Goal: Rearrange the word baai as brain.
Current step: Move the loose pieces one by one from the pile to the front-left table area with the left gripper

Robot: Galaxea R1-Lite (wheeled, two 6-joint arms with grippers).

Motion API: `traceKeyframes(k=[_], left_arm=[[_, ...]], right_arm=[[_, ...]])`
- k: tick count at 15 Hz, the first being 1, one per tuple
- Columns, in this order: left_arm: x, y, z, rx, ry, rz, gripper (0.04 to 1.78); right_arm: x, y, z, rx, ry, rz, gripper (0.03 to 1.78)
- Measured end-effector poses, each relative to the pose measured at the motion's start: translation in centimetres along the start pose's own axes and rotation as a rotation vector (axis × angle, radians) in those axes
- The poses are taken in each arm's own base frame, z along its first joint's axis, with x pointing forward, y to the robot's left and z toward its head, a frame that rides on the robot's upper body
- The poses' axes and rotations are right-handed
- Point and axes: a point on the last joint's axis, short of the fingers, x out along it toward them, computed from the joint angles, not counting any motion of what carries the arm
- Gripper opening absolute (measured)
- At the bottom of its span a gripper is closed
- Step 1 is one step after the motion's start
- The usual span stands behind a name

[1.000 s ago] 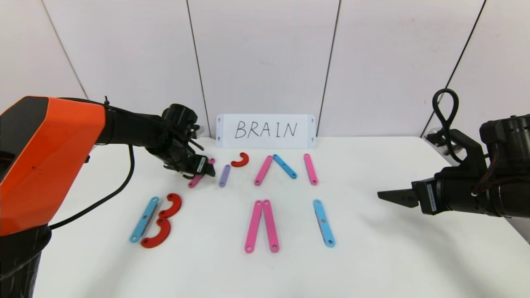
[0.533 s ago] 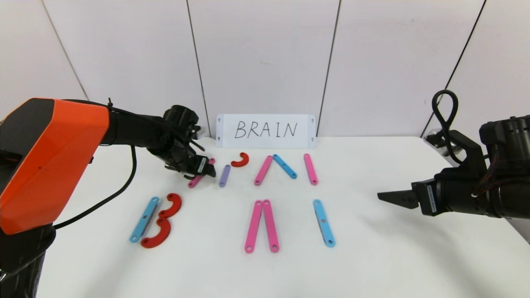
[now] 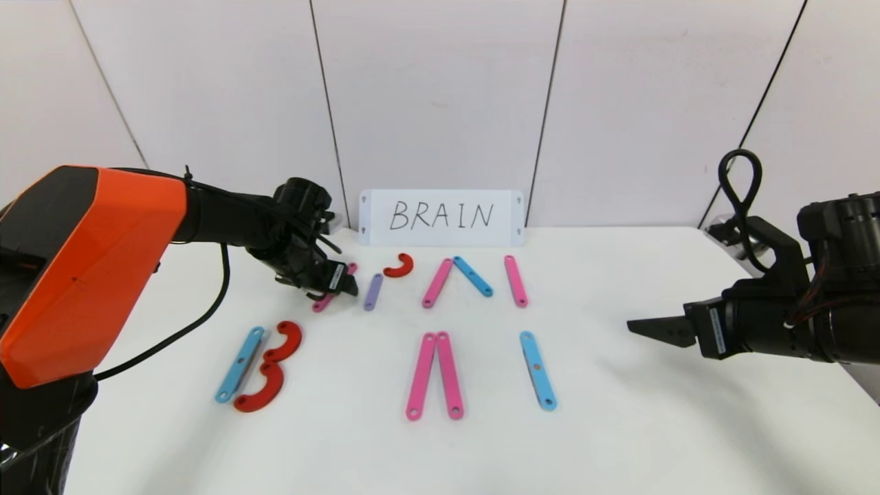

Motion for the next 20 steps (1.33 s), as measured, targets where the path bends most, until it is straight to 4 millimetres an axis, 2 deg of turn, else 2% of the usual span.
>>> traceKeyframes(k=[2, 7, 9, 14, 18, 20], left_arm=[[0.0, 0.0, 0.0, 0.000, -0.002, 0.000, 1.42], [0.1, 0.0, 0.0, -0.001, 0.000, 0.000, 0.55], [0.1, 0.0, 0.0, -0.002, 0.000, 0.000, 0.30], [-1.1, -0.2, 0.2, -0.013, -0.009, -0.002, 0.27], [-4.5, -1.6, 0.1, -0.100, 0.020, -0.001, 0.27], [-6.3, -2.9, -0.8, -0.160, 0.053, 0.039, 0.27]], right_arm=[[0.0, 0.0, 0.0, 0.000, 0.001, 0.001, 1.73], [0.0, 0.0, 0.0, 0.001, 0.001, 0.000, 1.73], [0.0, 0.0, 0.0, 0.000, 0.001, 0.000, 1.73], [0.0, 0.0, 0.0, 0.000, 0.001, -0.001, 1.73], [0.0, 0.0, 0.0, 0.000, 0.001, -0.002, 1.73], [0.0, 0.0, 0.0, 0.000, 0.001, -0.002, 1.73]])
